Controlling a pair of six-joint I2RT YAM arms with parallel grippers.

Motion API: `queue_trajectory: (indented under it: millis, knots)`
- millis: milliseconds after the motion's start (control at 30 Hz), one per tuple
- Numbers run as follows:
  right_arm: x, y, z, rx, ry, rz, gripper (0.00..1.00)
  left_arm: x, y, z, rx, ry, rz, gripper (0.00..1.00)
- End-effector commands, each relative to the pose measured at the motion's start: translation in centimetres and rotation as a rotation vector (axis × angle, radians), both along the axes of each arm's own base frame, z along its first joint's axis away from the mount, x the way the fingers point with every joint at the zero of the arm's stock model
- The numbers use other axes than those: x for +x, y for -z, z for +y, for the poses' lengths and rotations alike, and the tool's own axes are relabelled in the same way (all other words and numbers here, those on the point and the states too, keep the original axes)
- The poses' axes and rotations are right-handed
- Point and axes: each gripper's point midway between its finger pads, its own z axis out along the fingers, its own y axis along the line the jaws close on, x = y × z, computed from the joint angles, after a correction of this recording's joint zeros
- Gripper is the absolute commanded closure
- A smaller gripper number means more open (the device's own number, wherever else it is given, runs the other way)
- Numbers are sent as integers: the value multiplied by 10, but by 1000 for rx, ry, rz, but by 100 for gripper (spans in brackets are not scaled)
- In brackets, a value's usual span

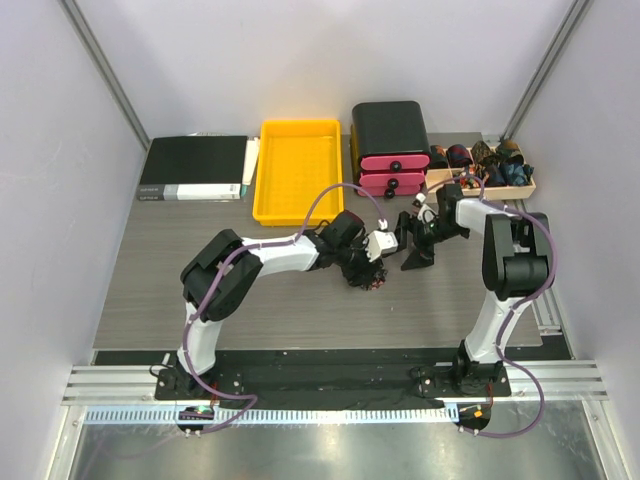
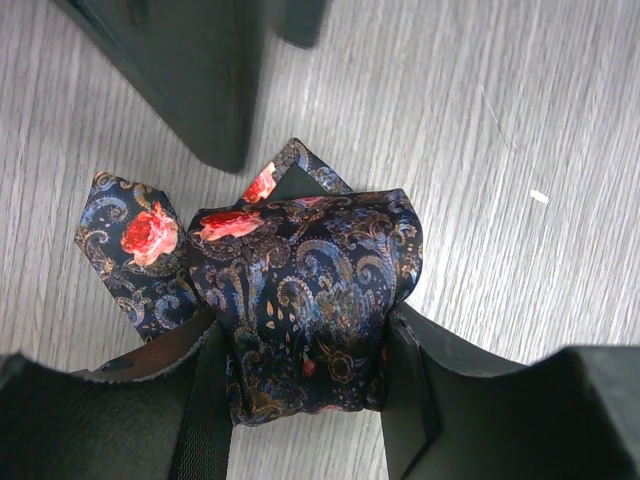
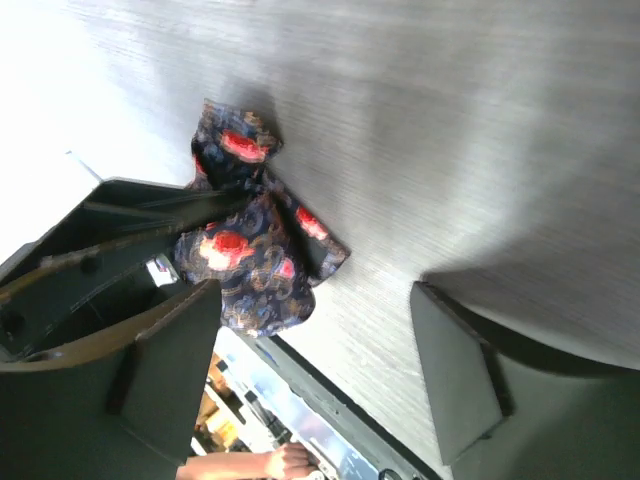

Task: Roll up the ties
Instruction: Roll the tie at the center of the board, then pick up the tie at the center of the board.

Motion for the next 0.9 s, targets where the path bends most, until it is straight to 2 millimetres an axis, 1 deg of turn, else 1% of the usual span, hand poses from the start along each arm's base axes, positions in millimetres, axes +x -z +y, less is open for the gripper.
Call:
queue_trajectory:
  millis: [0,133,200,233,300,400,433,467,567,600,667,700,767,800,867]
  knots:
    - [-5,6,5,-7,35,-9,16,-25,59,35,191,-94,152,89]
    - [-18,26,7,-3,50,37,16,-28,65,39,210,-96,164,91]
    - [-22,32,10,-2,46,48,16,-29,68,40,215,-95,168,91]
    - [-23,39,11,-3,45,55,16,-30,69,42,219,-95,171,91]
    - [-24,43,14,1,40,66,17,-32,70,42,222,-92,174,91]
    - [-27,52,20,-3,16,73,24,-31,71,42,223,-96,174,91]
    - [-27,54,22,-12,7,66,28,-32,71,42,224,-93,175,91]
    - [-29,56,23,-20,0,68,30,-32,71,41,223,-91,173,91]
    - [-30,61,27,-29,-18,66,42,-30,72,41,223,-93,170,91]
    - [-30,62,27,-29,-16,66,51,-31,73,41,225,-90,171,91]
    - [-30,65,27,-29,-14,65,56,-31,74,41,228,-88,171,91]
    - [-29,65,27,-26,-13,64,63,-31,74,42,228,-91,172,91]
    - [-28,64,28,-21,-16,53,71,-31,74,42,230,-91,171,91]
    - [-27,61,30,-15,-19,42,81,-31,75,42,231,-91,172,91]
    - [-25,58,31,-2,-18,26,90,-31,75,42,230,-91,171,91]
